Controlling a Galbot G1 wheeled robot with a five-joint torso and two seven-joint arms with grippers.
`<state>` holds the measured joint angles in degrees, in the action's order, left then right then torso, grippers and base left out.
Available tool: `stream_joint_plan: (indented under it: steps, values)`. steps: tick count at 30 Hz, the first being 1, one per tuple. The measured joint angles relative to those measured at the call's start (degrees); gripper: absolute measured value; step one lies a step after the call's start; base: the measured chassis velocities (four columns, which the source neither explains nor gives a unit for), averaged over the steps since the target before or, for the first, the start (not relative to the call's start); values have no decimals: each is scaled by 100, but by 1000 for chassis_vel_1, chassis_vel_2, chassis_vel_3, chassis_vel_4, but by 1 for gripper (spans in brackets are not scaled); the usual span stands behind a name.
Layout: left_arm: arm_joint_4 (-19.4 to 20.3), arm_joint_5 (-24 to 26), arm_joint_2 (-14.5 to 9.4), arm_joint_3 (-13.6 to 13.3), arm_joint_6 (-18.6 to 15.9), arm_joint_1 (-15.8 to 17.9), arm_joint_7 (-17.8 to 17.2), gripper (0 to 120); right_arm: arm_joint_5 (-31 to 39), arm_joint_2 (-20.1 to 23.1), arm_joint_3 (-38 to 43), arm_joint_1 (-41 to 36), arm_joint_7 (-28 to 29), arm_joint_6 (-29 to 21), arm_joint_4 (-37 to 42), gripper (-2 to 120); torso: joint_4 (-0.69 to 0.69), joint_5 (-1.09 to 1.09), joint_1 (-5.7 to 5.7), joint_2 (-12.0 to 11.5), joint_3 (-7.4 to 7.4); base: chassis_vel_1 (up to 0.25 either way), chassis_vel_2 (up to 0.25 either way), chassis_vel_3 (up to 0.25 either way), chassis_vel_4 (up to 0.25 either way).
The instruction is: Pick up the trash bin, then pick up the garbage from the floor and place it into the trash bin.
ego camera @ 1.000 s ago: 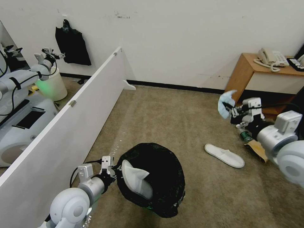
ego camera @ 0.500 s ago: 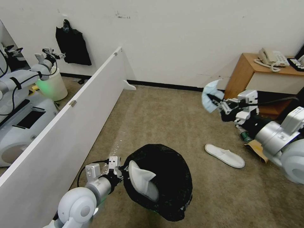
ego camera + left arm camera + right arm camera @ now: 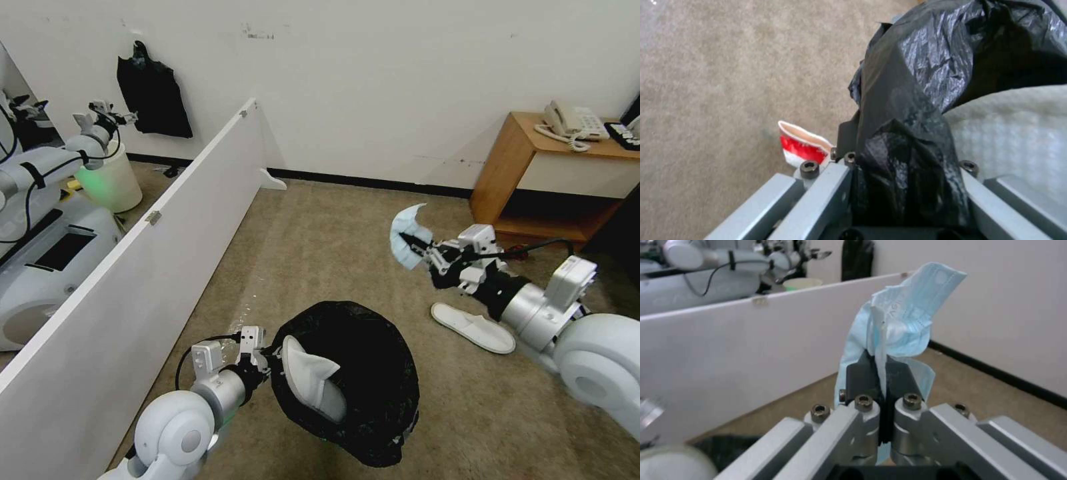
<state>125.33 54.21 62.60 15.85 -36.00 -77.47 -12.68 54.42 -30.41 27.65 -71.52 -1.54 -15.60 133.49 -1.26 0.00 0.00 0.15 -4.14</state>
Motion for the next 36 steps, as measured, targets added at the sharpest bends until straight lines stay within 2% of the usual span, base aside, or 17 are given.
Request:
stream_joint_plan:
  steps: [12,22,36]
  values:
    - [-37,-21,115,-34,-59,194,-38,3,-443,-55,-593,18,-374,-16,-105,0,1,0,0,0,0,0,0,0,0]
    - [-224,-111,404,-217,-113,506,-109,3,-636,-101,-894,12,-546,-42,-131,0,0,0,0,0,0,0,0,0,0]
    - [-207,-178,497,-152,-127,359,-84,3,-784,-213,-1175,38,-661,-47,-258,0,0,0,0,0,0,0,0,0,0]
